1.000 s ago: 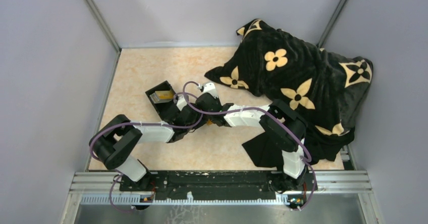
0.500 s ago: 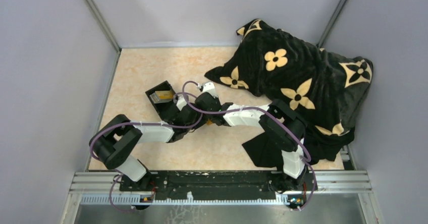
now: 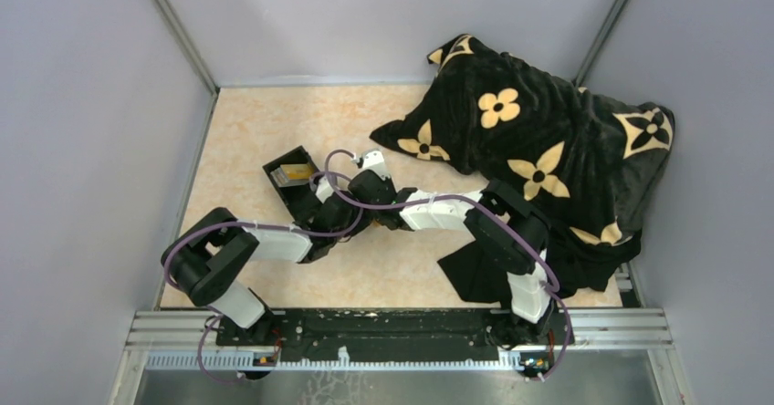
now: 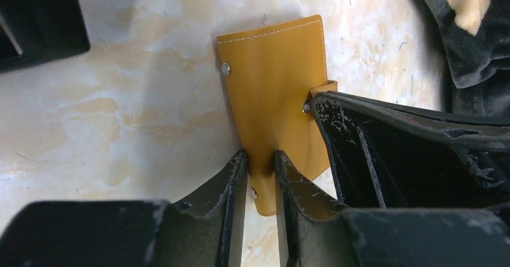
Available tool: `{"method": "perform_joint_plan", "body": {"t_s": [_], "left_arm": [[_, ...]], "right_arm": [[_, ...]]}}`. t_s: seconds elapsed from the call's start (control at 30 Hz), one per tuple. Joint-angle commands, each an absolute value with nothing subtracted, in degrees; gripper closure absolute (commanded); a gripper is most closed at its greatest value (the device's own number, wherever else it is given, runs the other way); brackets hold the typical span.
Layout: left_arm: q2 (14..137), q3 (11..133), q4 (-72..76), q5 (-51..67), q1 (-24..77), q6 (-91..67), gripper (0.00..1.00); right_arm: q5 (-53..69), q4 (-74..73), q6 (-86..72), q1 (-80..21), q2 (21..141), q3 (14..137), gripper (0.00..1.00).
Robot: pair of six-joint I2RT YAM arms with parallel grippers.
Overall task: Put the credit cards into the card holder
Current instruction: Close the card holder at the center of the board.
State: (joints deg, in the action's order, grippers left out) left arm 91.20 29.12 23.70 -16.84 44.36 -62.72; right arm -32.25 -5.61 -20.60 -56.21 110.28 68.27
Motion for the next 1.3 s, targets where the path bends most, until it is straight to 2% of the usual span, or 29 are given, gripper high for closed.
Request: {"method": "perform_joint_plan", "body": {"t_s": [0.0, 1.27], "left_arm": [[96.0, 24.4, 12.2, -8.8, 44.9, -62.5, 0.72], [96.7, 21.2, 16.3, -5.4, 42.0, -63.8, 0.79]], "right_arm": [[-26.0, -5.9, -22.6, -58.9, 112.9, 70.0, 1.0], [-22.2, -6.1, -28.5, -59.0, 116.6, 62.6, 1.0]]}}
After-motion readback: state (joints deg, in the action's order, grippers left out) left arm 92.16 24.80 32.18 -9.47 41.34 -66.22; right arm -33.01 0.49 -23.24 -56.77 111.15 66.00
